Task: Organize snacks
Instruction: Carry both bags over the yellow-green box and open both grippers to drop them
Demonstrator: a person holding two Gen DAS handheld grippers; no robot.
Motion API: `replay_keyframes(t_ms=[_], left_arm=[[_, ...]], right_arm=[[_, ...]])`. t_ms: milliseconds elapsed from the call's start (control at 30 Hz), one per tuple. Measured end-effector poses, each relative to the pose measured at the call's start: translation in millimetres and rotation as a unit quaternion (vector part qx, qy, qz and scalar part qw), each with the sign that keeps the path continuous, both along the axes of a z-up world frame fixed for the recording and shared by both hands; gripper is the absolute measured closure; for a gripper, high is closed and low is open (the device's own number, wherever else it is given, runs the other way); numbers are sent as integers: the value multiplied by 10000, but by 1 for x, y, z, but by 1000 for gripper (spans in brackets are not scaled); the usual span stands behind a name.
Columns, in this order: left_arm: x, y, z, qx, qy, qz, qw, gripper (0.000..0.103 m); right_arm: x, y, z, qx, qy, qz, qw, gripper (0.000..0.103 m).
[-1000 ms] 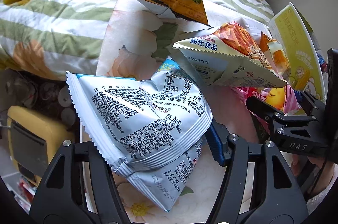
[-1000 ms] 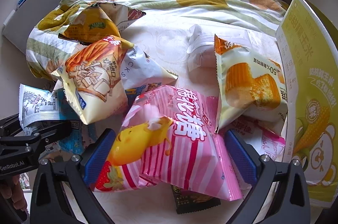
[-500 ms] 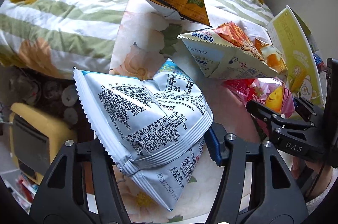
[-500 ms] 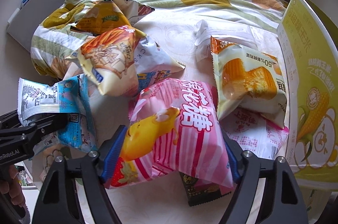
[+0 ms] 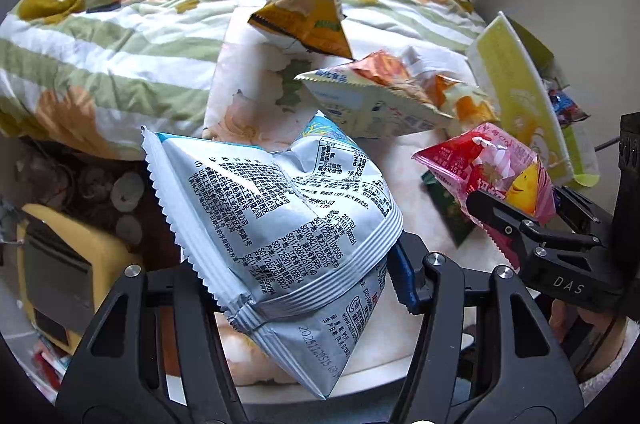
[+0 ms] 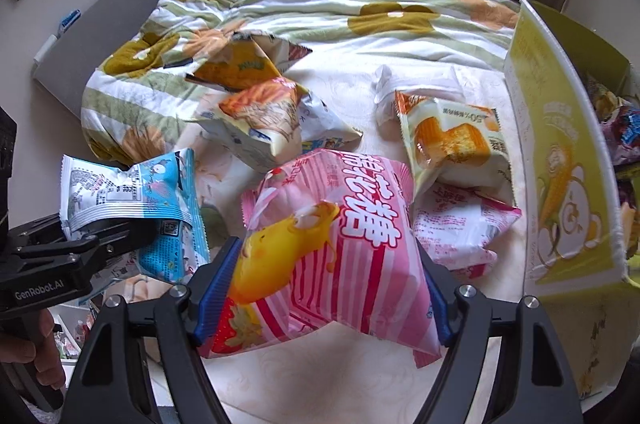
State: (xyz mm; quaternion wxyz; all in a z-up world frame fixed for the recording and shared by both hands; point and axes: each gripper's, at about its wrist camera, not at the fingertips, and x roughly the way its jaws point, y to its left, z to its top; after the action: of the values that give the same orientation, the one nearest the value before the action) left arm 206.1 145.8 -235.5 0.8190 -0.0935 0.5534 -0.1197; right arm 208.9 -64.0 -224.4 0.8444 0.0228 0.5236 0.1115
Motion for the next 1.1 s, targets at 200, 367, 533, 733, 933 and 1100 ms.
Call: replay_keyframes(t_ms=[200, 367, 533, 733, 933, 1100], left_arm=[[-11, -16, 31, -83, -252, -247, 9993, 48], [-7, -45, 63, -171, -519, -461, 9974, 48], [5, -98, 98, -204, -853, -650, 9940, 48], [31, -181, 127, -229, -1119, -663, 9912, 48], [73, -284, 135, -188, -1200, -725, 9899, 47], [117, -353, 120, -223, -1038, -675, 9921, 47]], right_arm=[[-21, -18, 34, 144, -268, -299, 9991, 28], [-31, -44, 63, 191, -548, -520, 9970, 28], [-30, -93, 99, 228, -953, -706, 9927, 28], [-15, -167, 126, 159, -1288, -736, 9888, 28], [14, -257, 136, 146, -1439, -804, 9862, 28], [39, -308, 134, 135, -1390, -798, 9870, 28]])
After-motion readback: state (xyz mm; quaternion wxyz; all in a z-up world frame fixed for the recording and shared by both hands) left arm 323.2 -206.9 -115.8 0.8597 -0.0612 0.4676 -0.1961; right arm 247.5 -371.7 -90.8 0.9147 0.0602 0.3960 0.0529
